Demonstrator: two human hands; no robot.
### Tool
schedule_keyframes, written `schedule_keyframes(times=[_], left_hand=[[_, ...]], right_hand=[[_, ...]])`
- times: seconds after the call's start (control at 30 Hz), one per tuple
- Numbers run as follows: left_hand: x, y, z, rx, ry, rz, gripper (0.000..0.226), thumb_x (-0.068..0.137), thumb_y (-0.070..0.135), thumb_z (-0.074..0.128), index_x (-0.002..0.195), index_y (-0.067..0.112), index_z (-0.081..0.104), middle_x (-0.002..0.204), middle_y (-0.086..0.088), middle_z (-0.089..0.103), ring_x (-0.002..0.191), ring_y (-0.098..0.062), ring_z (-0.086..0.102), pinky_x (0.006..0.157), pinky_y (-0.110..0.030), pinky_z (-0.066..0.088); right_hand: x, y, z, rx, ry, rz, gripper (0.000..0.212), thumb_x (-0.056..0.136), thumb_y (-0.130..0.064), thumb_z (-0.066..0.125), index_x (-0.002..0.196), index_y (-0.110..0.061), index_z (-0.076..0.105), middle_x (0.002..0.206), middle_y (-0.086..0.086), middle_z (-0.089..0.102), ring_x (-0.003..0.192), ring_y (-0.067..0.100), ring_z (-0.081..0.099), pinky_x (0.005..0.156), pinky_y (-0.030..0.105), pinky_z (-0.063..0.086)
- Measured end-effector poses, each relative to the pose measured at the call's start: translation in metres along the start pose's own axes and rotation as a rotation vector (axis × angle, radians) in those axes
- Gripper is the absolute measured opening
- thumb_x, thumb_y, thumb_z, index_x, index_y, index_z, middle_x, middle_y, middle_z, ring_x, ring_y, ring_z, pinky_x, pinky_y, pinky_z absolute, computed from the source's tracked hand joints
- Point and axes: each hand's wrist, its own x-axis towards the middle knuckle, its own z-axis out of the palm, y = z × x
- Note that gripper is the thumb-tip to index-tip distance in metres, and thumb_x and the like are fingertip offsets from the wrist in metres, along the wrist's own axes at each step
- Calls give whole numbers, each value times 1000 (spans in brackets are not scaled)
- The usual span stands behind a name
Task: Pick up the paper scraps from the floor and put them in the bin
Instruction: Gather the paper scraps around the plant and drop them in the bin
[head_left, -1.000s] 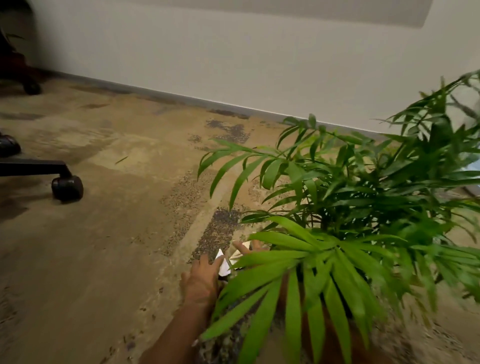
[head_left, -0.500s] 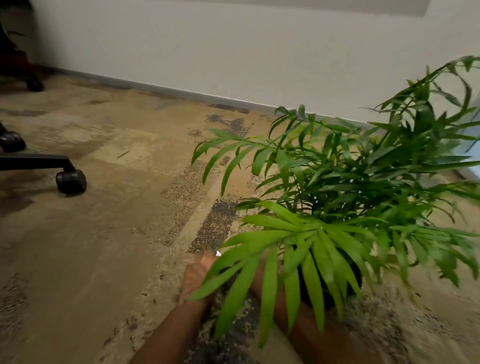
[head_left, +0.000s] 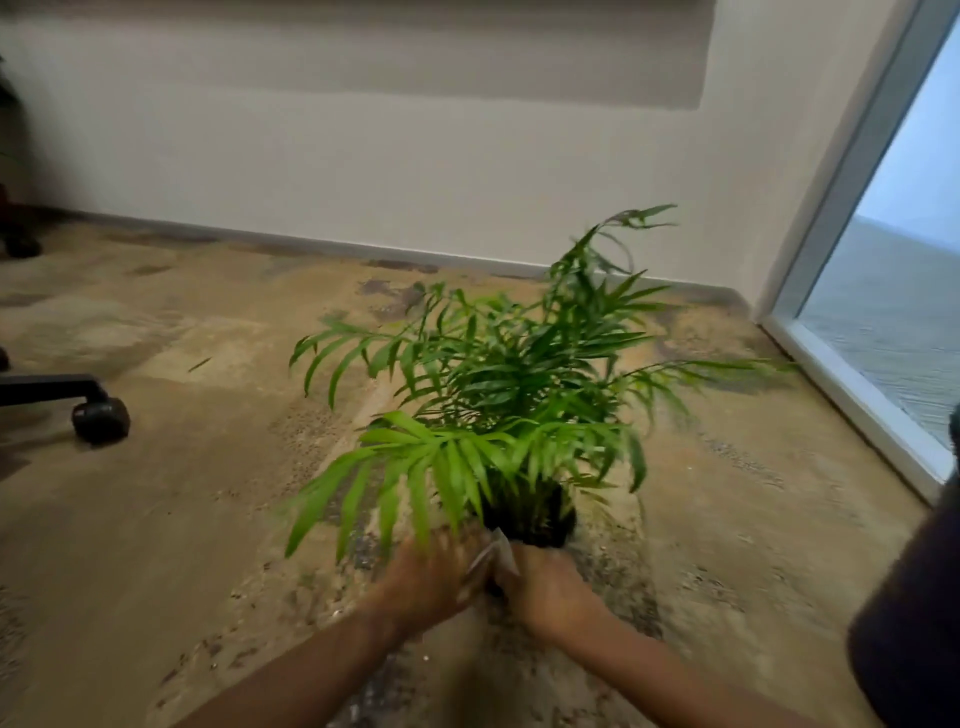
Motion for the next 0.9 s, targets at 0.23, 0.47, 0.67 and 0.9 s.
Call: schedule_keyframes(times=[0.23,0.47,0.67,0.9], left_hand=[[44,124,-35,-303,180,131,31,94,29,47,99,3,64,98,-17,66,90,-33,66,73,-39,48],[105,252,-72,-559,398,164,19,96,17,49,87,2,57,87,-17,58,80,-31,54,60,-25,23],[144,350,-78,-712,389,253,18,96,13,47,98,0,60,99,-17,61,90,-30,57,71,-28,35],[165,408,-53,-621,115,150,27,95,13,45,119,7,56,119,-11,59,108,-28,57,88,-41,48]], right_hand=[[-97,47,-105,19,199,156,24,99,-22,37,101,-13,60,121,18,61,110,29,57,82,25,29],[-164,105,-204,-19,598,307,19,96,-14,42,101,-8,59,111,24,64,103,36,60,81,35,44],[-204,176,-249,-230,770,421,28,97,-11,32,119,-6,49,108,20,63,101,37,59,68,33,35],[-232,241,-237,-260,673,642,33,97,-13,32,126,-8,47,110,14,62,94,33,57,64,30,30]])
